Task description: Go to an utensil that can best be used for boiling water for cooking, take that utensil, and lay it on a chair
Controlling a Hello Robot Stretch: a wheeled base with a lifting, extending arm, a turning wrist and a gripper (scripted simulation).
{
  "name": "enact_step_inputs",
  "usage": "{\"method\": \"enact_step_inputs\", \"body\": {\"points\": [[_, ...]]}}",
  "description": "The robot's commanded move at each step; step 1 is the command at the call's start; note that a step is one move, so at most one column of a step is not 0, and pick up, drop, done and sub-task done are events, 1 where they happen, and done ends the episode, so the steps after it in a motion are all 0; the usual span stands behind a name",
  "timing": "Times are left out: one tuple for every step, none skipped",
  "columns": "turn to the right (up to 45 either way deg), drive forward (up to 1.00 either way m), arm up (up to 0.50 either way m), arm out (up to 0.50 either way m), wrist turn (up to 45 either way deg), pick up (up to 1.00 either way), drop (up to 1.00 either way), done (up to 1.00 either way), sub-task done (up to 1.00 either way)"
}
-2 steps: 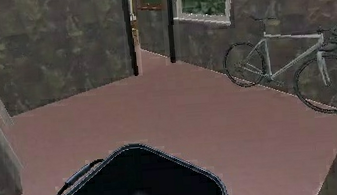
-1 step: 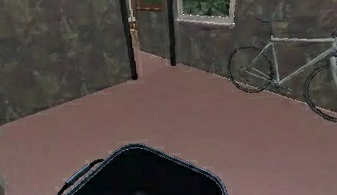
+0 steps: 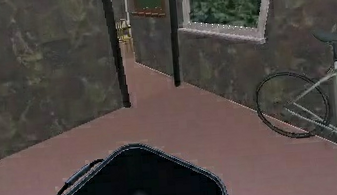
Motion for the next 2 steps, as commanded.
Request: {"method": "enact_step_inputs", "body": {"points": [[0.0, 1.0, 0.0, 0.0, 0.0, 0.0, 0.0, 0.0, 0.0], [0.0, 1.0, 0.0, 0.0, 0.0, 0.0, 0.0, 0.0, 0.0]]}}
